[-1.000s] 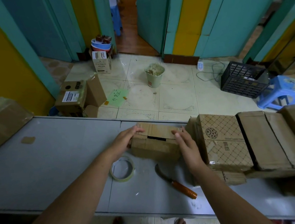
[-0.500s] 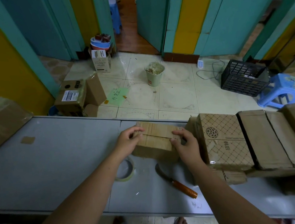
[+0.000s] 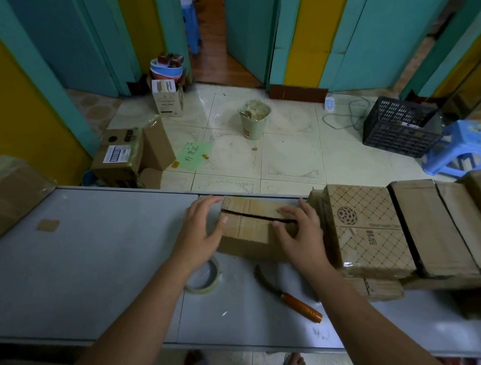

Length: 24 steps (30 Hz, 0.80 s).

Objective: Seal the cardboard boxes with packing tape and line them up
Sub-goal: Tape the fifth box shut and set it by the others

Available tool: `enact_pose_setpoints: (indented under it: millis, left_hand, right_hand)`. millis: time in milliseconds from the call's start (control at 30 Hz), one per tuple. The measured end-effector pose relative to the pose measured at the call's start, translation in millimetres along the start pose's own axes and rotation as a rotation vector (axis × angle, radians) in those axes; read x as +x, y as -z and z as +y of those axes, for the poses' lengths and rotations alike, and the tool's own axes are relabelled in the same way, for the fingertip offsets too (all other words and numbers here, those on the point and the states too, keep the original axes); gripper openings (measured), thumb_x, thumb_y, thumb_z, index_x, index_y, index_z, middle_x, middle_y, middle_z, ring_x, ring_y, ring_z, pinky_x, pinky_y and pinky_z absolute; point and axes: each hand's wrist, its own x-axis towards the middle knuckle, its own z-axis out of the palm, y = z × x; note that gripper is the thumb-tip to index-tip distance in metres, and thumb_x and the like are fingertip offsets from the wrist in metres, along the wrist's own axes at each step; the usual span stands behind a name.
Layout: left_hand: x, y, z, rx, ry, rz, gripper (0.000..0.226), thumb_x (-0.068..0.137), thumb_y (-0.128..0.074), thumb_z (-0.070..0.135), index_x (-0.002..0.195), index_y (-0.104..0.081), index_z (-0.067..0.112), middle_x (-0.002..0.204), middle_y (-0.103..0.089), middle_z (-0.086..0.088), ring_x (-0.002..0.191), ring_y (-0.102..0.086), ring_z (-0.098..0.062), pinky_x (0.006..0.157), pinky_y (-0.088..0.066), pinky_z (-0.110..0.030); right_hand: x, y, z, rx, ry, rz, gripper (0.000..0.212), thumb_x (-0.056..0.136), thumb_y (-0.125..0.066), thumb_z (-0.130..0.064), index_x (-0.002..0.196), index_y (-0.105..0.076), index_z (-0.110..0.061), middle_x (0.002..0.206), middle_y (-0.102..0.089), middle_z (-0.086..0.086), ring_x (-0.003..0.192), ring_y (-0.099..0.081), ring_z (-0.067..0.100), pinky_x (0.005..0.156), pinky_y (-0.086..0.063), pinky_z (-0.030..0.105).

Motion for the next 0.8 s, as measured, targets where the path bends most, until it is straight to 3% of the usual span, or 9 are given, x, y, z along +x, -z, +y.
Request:
enact_pose_setpoints:
  millis: [100,200,300,367,467,533,633,733,800]
  left_hand:
    - [-30.3,11.7,-11.3,0.082,0.042,0.042,0.036,0.100,-0.066,0.043,0.131,-0.052,0.034,0.132,-0.055,0.013,0.125,-0.053,-0.006,0.098,-0.045,-0.024]
    - [-61.2,18.0,-22.2,0.210,0.054,-0.082,0.026,0.094,-0.069,0.054,0.104,-0.060,0.031,0.101,-0.064,0.016,0.095,-0.064,-0.006,0.080,-0.056,-0.032]
    - [-79.7,14.4,-33.9,0.475,-0.039,-0.275,0.047,0.082,-0.070,0.072,0.101,-0.071,0.029,0.102,-0.069,0.017,0.097,-0.064,-0.006,0.088,-0.051,-0.028]
    - [-83.4,6.2,-42.2,0.666,-0.097,-0.330,0.040,0.089,-0.069,0.066,0.099,-0.073,0.027,0.105,-0.073,0.011,0.108,-0.064,-0.015,0.103,-0.044,-0.029]
    - [-85.0,4.5,-49.3,0.658,-0.125,-0.264,0.031,0.103,-0.059,0.046,0.086,-0.070,0.023,0.094,-0.075,-0.002,0.109,-0.067,-0.033,0.098,-0.044,-0.035]
    - [-87.1,11.8,-48.7,0.629,-0.197,-0.168,0.033,0.102,-0.053,0.044,0.095,-0.076,0.022,0.098,-0.076,-0.001,0.098,-0.071,-0.033,0.082,-0.040,-0.034]
    - [-93.7,33.3,-32.1,0.549,-0.248,-0.028,0.034,0.100,-0.052,0.042,0.105,-0.079,0.023,0.102,-0.077,0.004,0.096,-0.072,-0.027,0.081,-0.039,-0.031]
    - [-99.3,59.0,-5.6,0.507,-0.298,0.067,0.029,0.102,-0.054,0.040,0.103,-0.077,0.022,0.097,-0.075,0.006,0.088,-0.069,-0.027,0.078,-0.047,-0.037]
    - [-100.8,72.2,16.1,0.481,-0.350,0.113,0.028,0.103,-0.057,0.038,0.104,-0.078,0.021,0.096,-0.073,0.009,0.086,-0.067,-0.023,0.077,-0.049,-0.040]
  right_hand:
    - [0.5,-0.1,-4.6,-0.028,0.030,-0.010,0.037,0.095,-0.068,-0.052,0.130,-0.057,-0.048,0.168,-0.023,-0.010,0.156,-0.021,0.020,0.122,-0.032,0.060]
    - [1.0,0.6,-11.6,-0.049,0.026,-0.020,0.042,0.094,-0.068,-0.052,0.134,-0.057,-0.044,0.168,-0.023,-0.012,0.156,-0.021,0.023,0.123,-0.031,0.059]
    - [1.5,0.9,-19.7,-0.058,0.040,-0.019,0.044,0.095,-0.069,-0.049,0.136,-0.060,-0.038,0.169,-0.025,-0.008,0.157,-0.020,0.023,0.125,-0.028,0.056]
    - [1.5,1.2,-25.5,-0.071,0.068,-0.010,0.042,0.096,-0.070,-0.047,0.135,-0.062,-0.035,0.168,-0.027,-0.007,0.157,-0.019,0.021,0.126,-0.024,0.054]
    - [1.0,1.4,-36.4,-0.067,0.155,0.011,0.033,0.097,-0.071,-0.039,0.129,-0.066,-0.031,0.164,-0.035,-0.005,0.157,-0.019,0.018,0.127,-0.017,0.049]
    - [0.7,0.6,-46.5,-0.066,0.253,0.042,0.026,0.097,-0.072,-0.032,0.122,-0.071,-0.026,0.155,-0.047,-0.005,0.153,-0.027,0.018,0.125,-0.022,0.052]
    - [-2.9,-1.6,-66.0,-0.074,0.402,0.037,0.022,0.097,-0.072,-0.026,0.119,-0.074,-0.022,0.137,-0.062,-0.007,0.143,-0.042,0.016,0.118,-0.037,0.053]
    - [-12.3,-2.6,-87.1,-0.045,0.515,-0.097,0.029,0.097,-0.072,-0.029,0.125,-0.072,-0.021,0.126,-0.066,-0.008,0.127,-0.053,0.010,0.107,-0.048,0.043]
    - [-19.1,-3.7,-100.9,-0.044,0.497,-0.284,0.046,0.097,-0.072,-0.039,0.139,-0.063,-0.024,0.135,-0.062,-0.010,0.127,-0.054,0.004,0.110,-0.047,0.031]
